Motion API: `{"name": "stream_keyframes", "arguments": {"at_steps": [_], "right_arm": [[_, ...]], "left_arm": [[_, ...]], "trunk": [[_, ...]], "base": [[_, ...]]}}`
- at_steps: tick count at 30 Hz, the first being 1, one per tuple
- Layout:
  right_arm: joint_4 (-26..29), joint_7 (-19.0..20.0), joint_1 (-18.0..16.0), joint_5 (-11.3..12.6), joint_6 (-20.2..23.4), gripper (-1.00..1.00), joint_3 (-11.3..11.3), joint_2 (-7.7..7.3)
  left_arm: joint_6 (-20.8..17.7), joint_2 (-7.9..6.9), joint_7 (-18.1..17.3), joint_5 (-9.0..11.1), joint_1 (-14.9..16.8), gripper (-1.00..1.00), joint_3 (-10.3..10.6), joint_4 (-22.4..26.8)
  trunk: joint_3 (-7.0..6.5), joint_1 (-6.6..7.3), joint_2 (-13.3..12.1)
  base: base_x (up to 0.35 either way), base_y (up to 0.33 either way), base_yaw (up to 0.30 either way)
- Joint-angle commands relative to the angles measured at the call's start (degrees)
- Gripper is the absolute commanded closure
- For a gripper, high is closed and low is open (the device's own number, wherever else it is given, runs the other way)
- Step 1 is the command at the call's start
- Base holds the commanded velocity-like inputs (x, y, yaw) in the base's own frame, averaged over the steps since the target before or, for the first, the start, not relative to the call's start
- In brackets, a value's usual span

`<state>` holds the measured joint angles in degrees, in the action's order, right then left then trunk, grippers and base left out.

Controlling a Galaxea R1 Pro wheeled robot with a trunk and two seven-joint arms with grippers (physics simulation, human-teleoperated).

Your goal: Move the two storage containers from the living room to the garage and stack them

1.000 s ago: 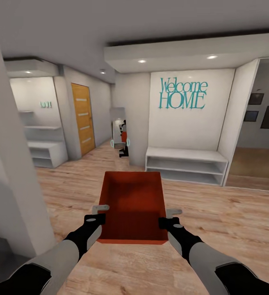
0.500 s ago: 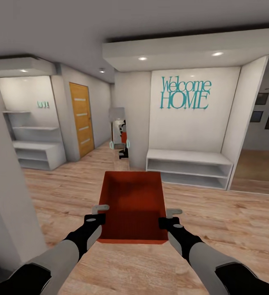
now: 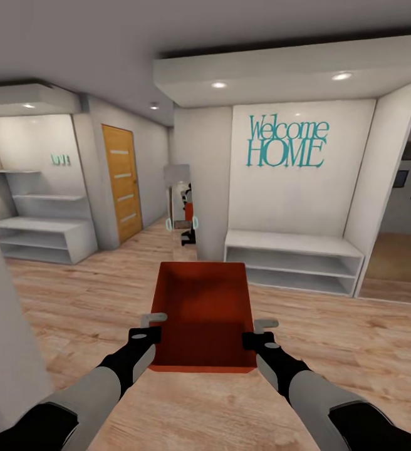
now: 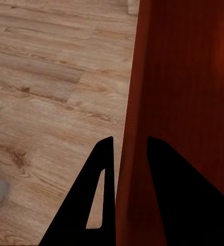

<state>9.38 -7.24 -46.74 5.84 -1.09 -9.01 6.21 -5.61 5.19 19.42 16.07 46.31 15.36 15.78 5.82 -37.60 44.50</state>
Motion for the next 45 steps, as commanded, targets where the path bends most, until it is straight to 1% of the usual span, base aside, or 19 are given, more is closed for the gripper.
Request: {"name": "stream_keyframes", "arguments": {"at_steps": [1, 31, 45], "right_arm": [[-0.2, -0.2, 0.0, 1.5, -0.1, 1.0, -0.3, 0.03], [-0.2, -0.2, 0.0, 1.5, 0.2, 1.0, -0.3, 0.03], [-0.2, -0.2, 0.0, 1.5, 0.3, 1.0, -0.3, -0.14]], "left_arm": [[-0.3, 0.0, 0.6, -0.8, 0.1, 1.0, -0.9, 1.0], [-0.3, 0.0, 0.6, -0.8, 0.1, 1.0, -0.9, 1.0], [-0.3, 0.0, 0.6, -0.8, 0.1, 1.0, -0.9, 1.1]], "trunk": [[0.1, -0.05, 0.1], [0.1, -0.05, 0.1], [0.1, -0.05, 0.1]], "base": [[0.322, 0.0, 0.0], [0.322, 0.0, 0.003], [0.322, 0.0, 0.241]]}}
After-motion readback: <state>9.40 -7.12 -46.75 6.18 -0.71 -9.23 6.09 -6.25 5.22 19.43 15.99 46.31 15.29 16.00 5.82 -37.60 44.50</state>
